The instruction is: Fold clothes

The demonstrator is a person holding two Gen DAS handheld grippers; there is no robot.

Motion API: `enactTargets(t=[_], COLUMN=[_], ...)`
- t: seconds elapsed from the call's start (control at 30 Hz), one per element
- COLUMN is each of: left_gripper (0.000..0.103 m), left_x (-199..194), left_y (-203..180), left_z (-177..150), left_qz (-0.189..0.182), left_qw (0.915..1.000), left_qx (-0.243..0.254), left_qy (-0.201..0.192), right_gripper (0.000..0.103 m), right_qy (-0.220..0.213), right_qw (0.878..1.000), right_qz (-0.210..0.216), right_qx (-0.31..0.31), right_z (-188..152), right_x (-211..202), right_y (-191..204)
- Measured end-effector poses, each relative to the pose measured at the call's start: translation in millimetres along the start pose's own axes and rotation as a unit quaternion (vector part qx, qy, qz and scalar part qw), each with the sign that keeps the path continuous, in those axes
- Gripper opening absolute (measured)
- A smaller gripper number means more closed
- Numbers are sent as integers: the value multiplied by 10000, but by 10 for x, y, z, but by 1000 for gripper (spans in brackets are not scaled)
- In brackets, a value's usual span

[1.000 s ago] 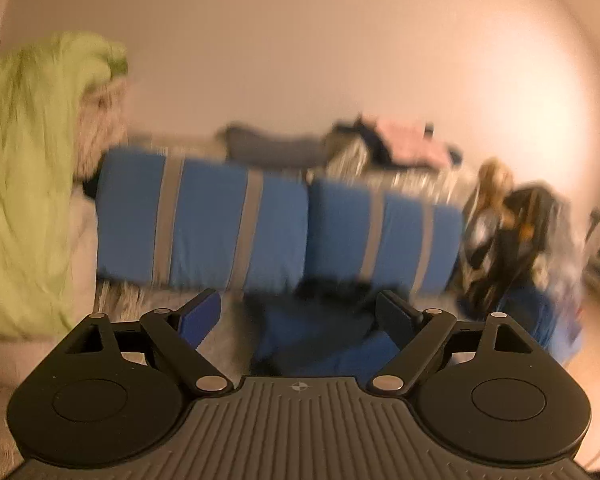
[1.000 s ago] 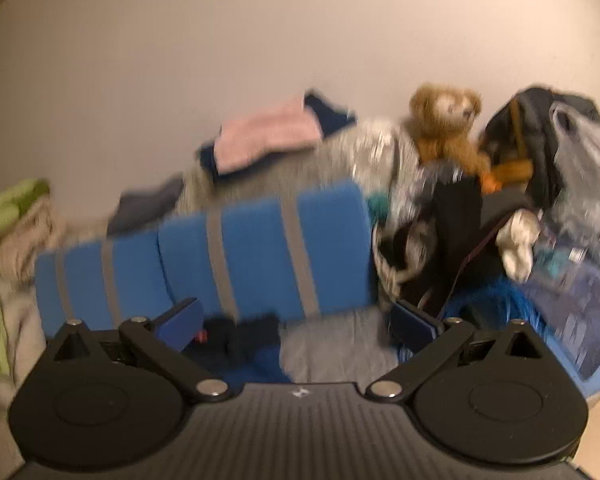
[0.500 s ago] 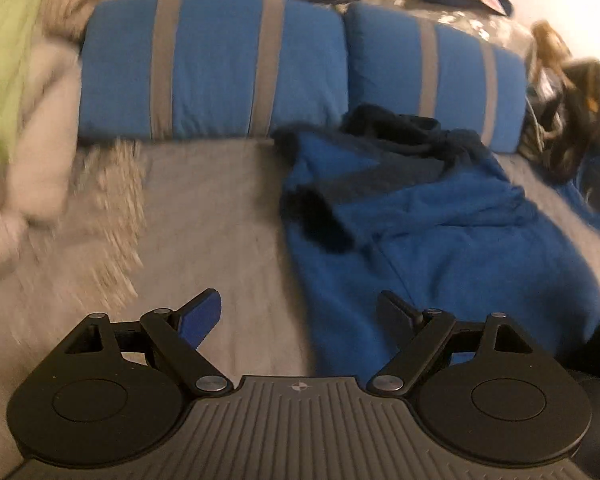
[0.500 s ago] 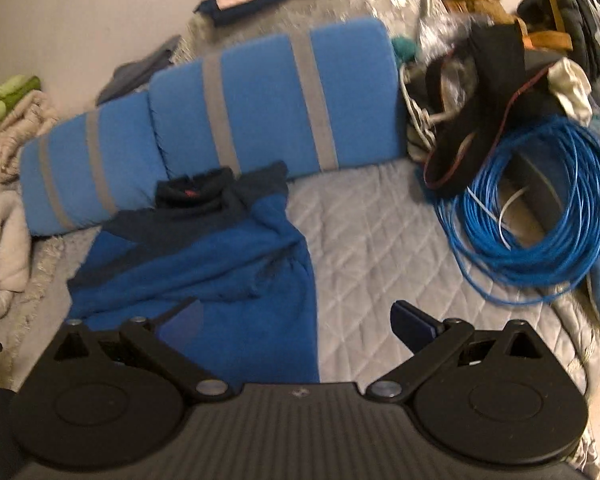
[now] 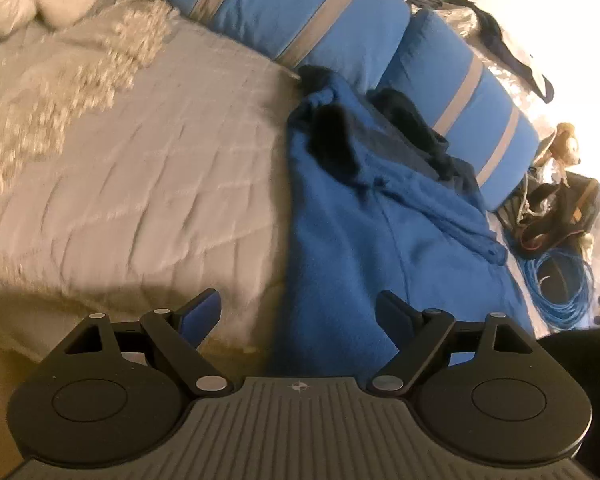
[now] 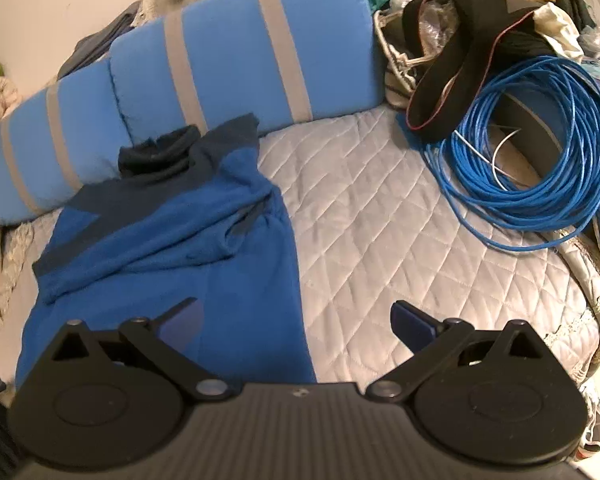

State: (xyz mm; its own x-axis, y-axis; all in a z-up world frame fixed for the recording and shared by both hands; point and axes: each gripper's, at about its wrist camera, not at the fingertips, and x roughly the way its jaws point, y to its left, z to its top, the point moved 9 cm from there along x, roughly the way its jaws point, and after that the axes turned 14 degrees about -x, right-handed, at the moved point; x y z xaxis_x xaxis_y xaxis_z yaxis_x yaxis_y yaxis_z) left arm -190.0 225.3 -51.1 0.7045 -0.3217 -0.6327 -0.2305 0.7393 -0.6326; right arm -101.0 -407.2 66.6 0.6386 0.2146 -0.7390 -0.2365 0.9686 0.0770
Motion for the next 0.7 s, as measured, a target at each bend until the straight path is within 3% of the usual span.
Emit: enactTargets(t=[0.1, 0.23, 0.37, 0.4, 0.57, 0.7], left_gripper=[84, 81, 61, 60, 60, 62], left_x=[44, 56, 45, 49, 110, 210], left_y=[134, 232, 273, 291, 292, 250], left_z=[-80, -170, -242, -264, -395, -375], left_qz=[-283, -983, -1345, -1422, -1585, -1530], left_qw=[9989, 9923, 9875, 9856, 9814, 9818], left_qx=[-303, -711, -734, -799, -751, -703], left_qy=[202, 264, 373, 456, 777, 876], right_gripper=[103, 103, 103, 103, 103, 103], right_qy=[-30, -41, 82, 117, 14, -101], right_qw=[9999, 9998, 9986, 9976, 9969, 9911], right_qz=[68, 138, 437, 536, 612, 908], right_qx=[-79, -114, 301, 432, 503, 972], right_z=[-83, -263, -517, -577, -794, -966], right_x=[-27, -25, 22, 34, 57, 129], right_y=[5, -56, -184, -219, -380, -520])
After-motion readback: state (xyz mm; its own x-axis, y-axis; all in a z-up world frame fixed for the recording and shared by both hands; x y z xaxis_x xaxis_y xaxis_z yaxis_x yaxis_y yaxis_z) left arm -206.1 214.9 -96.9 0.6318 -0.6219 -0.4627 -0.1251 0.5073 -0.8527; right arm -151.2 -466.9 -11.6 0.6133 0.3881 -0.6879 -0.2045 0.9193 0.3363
